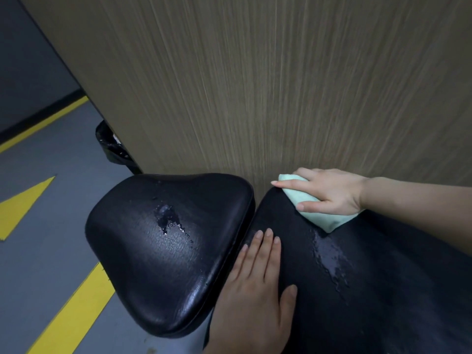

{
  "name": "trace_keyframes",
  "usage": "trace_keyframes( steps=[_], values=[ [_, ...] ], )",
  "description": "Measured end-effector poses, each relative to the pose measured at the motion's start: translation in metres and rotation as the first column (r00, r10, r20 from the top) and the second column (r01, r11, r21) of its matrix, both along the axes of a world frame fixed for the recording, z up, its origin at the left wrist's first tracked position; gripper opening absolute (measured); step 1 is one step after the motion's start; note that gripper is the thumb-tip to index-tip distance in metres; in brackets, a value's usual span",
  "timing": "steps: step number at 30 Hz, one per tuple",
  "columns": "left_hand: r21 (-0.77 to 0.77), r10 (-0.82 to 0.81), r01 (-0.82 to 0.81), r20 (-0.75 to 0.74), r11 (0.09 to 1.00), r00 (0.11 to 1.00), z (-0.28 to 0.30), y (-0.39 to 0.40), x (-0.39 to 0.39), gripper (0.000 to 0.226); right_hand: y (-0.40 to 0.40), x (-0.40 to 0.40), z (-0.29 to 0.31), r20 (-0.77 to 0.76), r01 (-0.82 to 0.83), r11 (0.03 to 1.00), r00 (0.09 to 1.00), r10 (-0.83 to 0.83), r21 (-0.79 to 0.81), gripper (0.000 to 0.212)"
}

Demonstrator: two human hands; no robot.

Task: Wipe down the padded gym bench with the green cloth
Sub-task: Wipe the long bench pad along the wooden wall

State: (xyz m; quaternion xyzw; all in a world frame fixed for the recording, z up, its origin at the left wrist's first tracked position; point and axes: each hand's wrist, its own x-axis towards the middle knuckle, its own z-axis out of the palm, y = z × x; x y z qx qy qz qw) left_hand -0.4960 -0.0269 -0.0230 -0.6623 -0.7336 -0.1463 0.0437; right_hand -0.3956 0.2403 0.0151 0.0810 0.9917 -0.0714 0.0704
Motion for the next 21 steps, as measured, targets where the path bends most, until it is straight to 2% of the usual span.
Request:
trace_keyframes(
  steps=[8, 12, 16, 21],
  values=[
    [-0.022, 0.005, -0.005, -0.004, 1.000, 1.000, 0.002, 0.000, 0.000, 0.066, -0.026, -0.039, 0.001, -0.079, -0.180, 0.963, 0.977, 0.199, 0.200, 0.067],
    [-0.061, 0.002, -0.002, -0.001, 0.998, 1.000, 0.003, -0.002, -0.001, 0.065, -0.038, -0.046, -0.002, -0.094, -0.207, 0.955, 0.969, 0.230, 0.213, 0.067],
    [-0.071, -0.003, 0.004, 0.013, 0.997, 1.000, 0.002, -0.003, -0.002, 0.065, -0.032, -0.039, 0.000, -0.071, -0.097, 0.987, 0.992, 0.107, 0.126, 0.069],
    [-0.055, -0.006, 0.009, 0.043, 0.998, 0.999, 0.003, -0.004, -0.001, 0.061, -0.015, 0.005, 0.008, -0.029, 0.186, 0.982, 0.982, -0.188, -0.039, 0.067]
  ],
)
